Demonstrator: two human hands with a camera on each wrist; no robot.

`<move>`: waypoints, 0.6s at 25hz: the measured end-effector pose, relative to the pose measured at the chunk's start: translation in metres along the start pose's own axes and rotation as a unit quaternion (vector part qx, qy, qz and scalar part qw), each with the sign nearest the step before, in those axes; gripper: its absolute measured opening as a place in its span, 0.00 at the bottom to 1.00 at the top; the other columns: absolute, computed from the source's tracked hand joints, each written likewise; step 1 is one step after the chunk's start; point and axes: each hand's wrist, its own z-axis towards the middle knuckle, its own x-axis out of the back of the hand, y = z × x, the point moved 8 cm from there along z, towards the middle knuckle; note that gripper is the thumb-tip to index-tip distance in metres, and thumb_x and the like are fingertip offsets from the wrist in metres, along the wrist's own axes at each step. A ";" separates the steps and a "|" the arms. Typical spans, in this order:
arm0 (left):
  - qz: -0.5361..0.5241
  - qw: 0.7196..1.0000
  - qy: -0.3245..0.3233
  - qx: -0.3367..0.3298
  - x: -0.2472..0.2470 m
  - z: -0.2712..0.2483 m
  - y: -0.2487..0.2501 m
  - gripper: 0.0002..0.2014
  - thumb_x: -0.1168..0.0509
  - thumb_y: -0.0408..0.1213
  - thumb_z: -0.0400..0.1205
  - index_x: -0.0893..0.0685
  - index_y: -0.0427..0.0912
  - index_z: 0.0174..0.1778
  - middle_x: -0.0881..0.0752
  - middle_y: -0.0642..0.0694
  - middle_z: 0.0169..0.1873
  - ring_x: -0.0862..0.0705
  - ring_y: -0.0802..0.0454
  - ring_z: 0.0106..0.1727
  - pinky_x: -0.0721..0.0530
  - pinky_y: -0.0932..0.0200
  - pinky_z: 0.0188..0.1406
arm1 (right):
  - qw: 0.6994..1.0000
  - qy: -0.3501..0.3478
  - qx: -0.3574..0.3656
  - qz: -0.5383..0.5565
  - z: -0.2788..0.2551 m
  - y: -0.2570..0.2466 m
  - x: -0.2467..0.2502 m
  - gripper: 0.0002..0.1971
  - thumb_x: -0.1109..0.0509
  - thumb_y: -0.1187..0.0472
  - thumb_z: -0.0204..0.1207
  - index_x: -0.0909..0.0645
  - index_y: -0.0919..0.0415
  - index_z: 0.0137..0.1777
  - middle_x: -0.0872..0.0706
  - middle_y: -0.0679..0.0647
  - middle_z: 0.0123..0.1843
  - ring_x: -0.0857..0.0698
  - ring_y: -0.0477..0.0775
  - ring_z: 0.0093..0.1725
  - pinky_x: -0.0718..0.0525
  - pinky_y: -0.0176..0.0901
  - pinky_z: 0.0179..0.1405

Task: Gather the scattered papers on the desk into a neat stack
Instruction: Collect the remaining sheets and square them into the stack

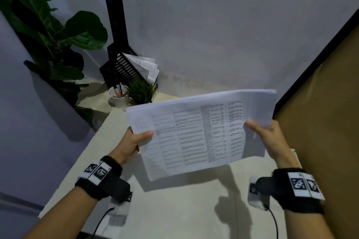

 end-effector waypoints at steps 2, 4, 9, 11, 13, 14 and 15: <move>0.056 0.998 0.027 -0.019 -0.007 0.001 0.004 0.28 0.20 0.47 0.55 0.17 0.48 0.52 0.08 0.51 0.47 0.11 0.51 0.51 0.11 0.56 0.43 | 0.998 0.036 -0.021 0.038 -0.009 0.026 -0.007 0.24 0.22 0.40 0.56 0.15 0.57 0.45 0.09 0.38 0.33 0.11 0.38 0.33 0.15 0.29 0.29; 0.111 0.988 0.110 -0.018 -0.001 0.002 -0.001 0.18 0.23 0.43 0.63 0.17 0.48 0.47 0.08 0.49 0.43 0.10 0.55 0.45 0.11 0.55 0.42 | 0.993 0.080 -0.048 0.079 -0.021 0.055 -0.017 0.10 0.27 0.59 0.71 0.17 0.63 0.49 0.10 0.36 0.30 0.12 0.37 0.31 0.16 0.30 0.28; 0.198 0.964 0.166 -0.068 -0.002 -0.009 -0.023 0.11 0.32 0.28 0.76 0.17 0.52 0.36 0.14 0.53 0.29 0.18 0.61 0.33 0.18 0.65 0.36 | 0.979 0.126 -0.076 0.139 -0.048 0.105 -0.046 0.10 0.24 0.63 0.66 0.18 0.53 0.46 0.09 0.41 0.36 0.12 0.39 0.37 0.14 0.31 0.32; 0.177 0.967 0.178 -0.035 0.006 -0.018 -0.047 0.11 0.31 0.27 0.75 0.17 0.51 0.36 0.13 0.55 0.29 0.17 0.64 0.32 0.18 0.69 0.36 | 0.973 0.139 -0.089 0.164 -0.059 0.126 -0.051 0.16 0.21 0.58 0.63 0.21 0.50 0.50 0.12 0.46 0.45 0.13 0.46 0.44 0.13 0.31 0.36; 0.145 0.969 0.201 0.016 0.017 -0.030 -0.072 0.10 0.29 0.27 0.73 0.17 0.49 0.40 0.11 0.58 0.31 0.15 0.66 0.35 0.17 0.70 0.35 | 0.973 0.128 -0.131 0.142 -0.069 0.148 -0.061 0.21 0.19 0.52 0.58 0.19 0.54 0.51 0.14 0.50 0.47 0.14 0.53 0.50 0.14 0.30 0.35; 0.125 0.968 0.212 0.038 0.023 -0.036 -0.084 0.12 0.28 0.27 0.72 0.18 0.47 0.45 0.12 0.57 0.36 0.14 0.64 0.38 0.16 0.69 0.35 | 0.971 0.125 -0.161 0.122 -0.075 0.160 -0.066 0.18 0.20 0.56 0.62 0.19 0.57 0.50 0.14 0.52 0.46 0.15 0.58 0.52 0.15 0.28 0.33; 0.104 0.967 0.225 0.052 0.030 -0.040 -0.094 0.14 0.28 0.27 0.72 0.19 0.44 0.50 0.13 0.53 0.41 0.14 0.62 0.41 0.16 0.68 0.35 | 0.970 0.124 -0.181 0.107 -0.079 0.167 -0.071 0.13 0.23 0.63 0.67 0.19 0.61 0.50 0.14 0.54 0.45 0.16 0.62 0.54 0.16 0.27 0.31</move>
